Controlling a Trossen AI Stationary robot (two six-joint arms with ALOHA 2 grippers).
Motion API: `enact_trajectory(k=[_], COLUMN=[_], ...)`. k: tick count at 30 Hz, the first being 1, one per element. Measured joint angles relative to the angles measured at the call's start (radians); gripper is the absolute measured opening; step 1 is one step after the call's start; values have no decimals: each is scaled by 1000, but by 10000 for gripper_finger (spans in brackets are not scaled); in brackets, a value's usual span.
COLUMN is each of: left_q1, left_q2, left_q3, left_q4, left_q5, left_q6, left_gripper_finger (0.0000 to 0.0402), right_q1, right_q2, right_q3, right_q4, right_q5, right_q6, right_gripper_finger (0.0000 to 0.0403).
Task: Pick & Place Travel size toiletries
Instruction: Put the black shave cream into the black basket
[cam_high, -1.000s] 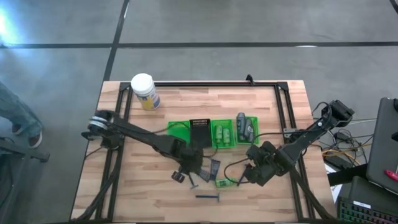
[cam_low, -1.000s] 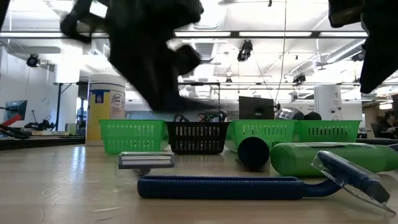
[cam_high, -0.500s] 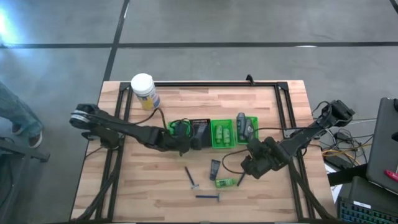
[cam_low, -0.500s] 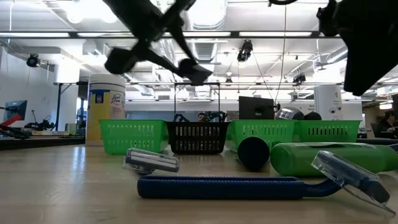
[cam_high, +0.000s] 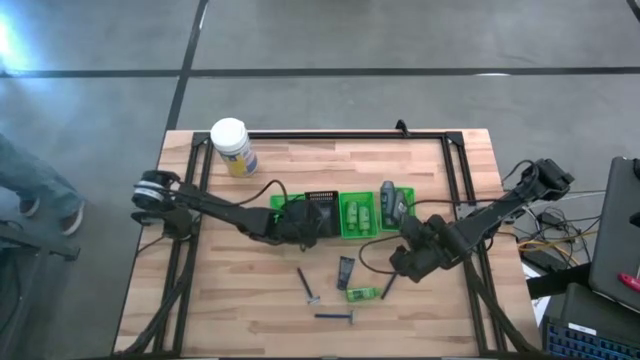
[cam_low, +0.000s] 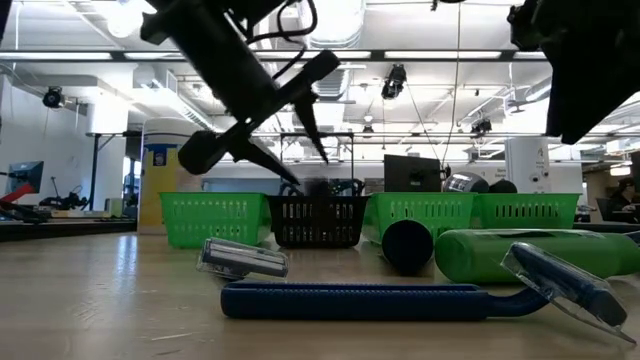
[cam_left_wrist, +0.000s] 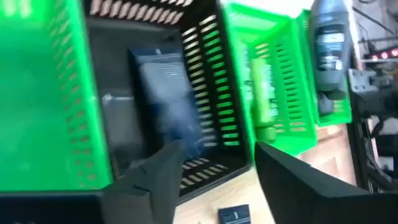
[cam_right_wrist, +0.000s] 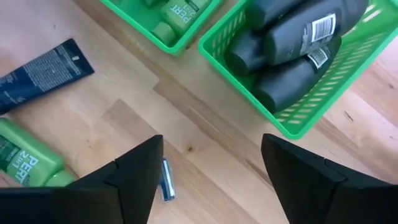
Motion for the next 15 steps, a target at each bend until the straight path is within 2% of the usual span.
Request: enact_trajectory(k=[4, 7, 8, 10, 12, 13, 15], left_q1=[8, 11, 11, -5, -44, -63, -91], left_q2=[-6, -32, -45, -67, -85, -88, -82], left_q3=[20, 26, 28, 36, 47, 53, 69], left_q4=[-10, -20, -16, 2, 9, -5, -64], left_q5=[-6, 19, 48, 134, 289, 351, 399], left_q6=[74, 185, 267, 535, 803, 858, 789], left_gripper_finger=[238, 252, 253, 253, 250, 250, 249], right_q1=[0, -1, -7, -21, -45, -60, -97], right_q2=[-7, -12, -13, -10, 3, 12, 29], right_q3=[0, -1, -1, -1, -1, -1, 0], right_q4=[5, 38, 66, 145, 233, 260, 256], right_q5=[-6, -58, -90, -167, -243, -268, -300], right_q6=[-57, -142, -188, -305, -423, -450, -455], right_gripper_finger=[280, 286, 287, 288, 284, 281, 275])
